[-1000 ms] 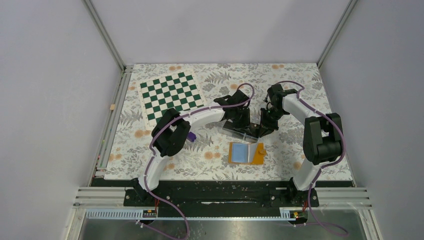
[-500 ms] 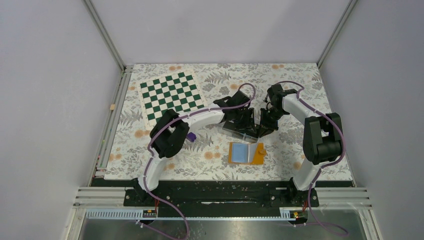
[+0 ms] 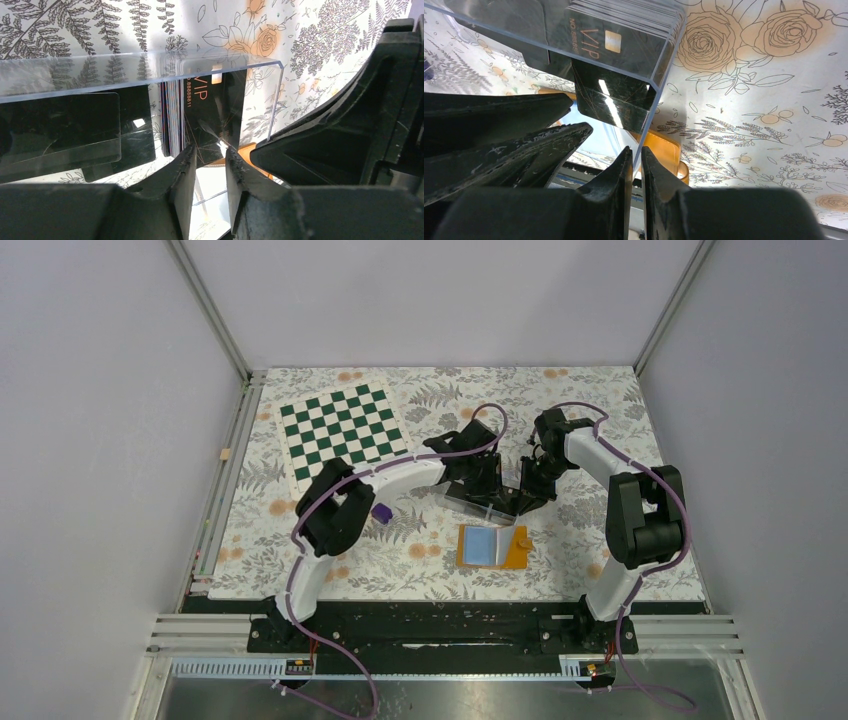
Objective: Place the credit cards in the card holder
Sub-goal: Pick up the credit card from the storage box.
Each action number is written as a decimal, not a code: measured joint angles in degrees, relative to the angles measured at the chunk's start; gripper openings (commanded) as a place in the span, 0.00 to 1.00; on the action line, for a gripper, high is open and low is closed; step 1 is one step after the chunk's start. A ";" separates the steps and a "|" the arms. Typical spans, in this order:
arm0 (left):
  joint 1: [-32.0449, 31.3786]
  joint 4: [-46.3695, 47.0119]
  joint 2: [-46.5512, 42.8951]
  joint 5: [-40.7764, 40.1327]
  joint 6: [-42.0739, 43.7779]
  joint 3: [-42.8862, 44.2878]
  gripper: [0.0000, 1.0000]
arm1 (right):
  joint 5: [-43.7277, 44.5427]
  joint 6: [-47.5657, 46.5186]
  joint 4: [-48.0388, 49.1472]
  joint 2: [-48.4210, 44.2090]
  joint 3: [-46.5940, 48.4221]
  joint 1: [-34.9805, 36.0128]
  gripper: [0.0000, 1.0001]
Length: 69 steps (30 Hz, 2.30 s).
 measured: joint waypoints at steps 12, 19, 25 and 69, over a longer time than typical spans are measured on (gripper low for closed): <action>-0.52 0.20 2.01 0.94 -0.20 0.94 0.24 | -0.04 0.00 -0.02 0.11 0.00 0.00 0.17; -0.57 0.48 1.99 1.03 -0.13 1.25 0.43 | -0.04 0.00 0.00 0.13 0.00 0.00 0.17; -0.48 2.29 1.05 0.59 -0.07 0.20 0.45 | -0.07 0.00 -0.02 0.13 0.00 0.00 0.17; -1.36 -5.99 1.57 -2.84 3.63 5.86 0.23 | -0.07 -0.24 -0.50 0.15 0.00 -0.02 0.18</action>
